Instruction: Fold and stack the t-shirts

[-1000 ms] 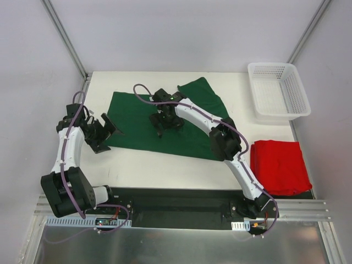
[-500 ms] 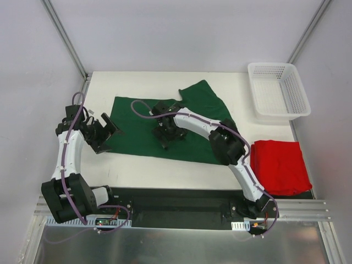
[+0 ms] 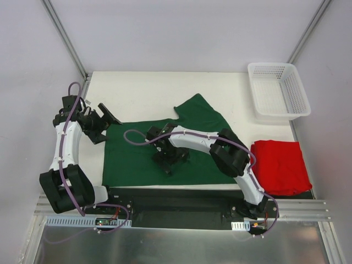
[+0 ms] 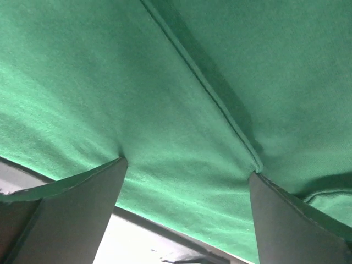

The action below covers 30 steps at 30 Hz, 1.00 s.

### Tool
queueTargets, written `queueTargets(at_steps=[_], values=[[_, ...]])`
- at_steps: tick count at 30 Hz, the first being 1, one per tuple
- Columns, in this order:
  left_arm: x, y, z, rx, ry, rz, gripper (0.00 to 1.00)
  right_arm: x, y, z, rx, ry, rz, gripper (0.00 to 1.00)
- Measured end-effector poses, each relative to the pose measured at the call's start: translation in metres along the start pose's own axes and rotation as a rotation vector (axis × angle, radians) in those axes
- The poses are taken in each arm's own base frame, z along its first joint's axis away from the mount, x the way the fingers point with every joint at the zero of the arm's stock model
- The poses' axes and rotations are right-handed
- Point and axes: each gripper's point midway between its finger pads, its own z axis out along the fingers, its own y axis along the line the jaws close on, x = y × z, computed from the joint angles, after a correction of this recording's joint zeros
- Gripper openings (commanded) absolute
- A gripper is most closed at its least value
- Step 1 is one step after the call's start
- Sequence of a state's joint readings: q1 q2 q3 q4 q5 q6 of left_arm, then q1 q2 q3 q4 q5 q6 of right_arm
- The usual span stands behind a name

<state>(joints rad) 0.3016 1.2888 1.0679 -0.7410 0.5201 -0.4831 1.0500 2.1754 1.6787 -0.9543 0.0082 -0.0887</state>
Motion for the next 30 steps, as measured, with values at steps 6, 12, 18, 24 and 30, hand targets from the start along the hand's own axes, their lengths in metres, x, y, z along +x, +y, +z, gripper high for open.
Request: queueTargets(at_steps=[6, 12, 18, 24, 30], values=[[-0.004, -0.003, 0.001, 0.005, -0.005, -0.002, 0.99, 0.012, 0.025, -0.003, -0.038, 0.041, -0.007, 0.96], [-0.005, -0.004, 0.000, 0.010, -0.009, -0.001, 0.99, 0.000, 0.034, -0.004, -0.064, 0.069, 0.027, 0.96], [0.001, -0.004, -0.005, 0.021, -0.025, 0.010, 0.99, -0.003, 0.039, -0.006, -0.088, 0.080, 0.066, 0.96], [0.006, -0.001, -0.004, 0.019, -0.018, 0.007, 0.99, -0.003, 0.046, -0.007, -0.135, 0.092, 0.094, 0.96], [0.007, -0.001, -0.004, 0.019, -0.018, 0.006, 0.99, -0.002, 0.054, -0.010, -0.180, 0.106, 0.115, 0.96]])
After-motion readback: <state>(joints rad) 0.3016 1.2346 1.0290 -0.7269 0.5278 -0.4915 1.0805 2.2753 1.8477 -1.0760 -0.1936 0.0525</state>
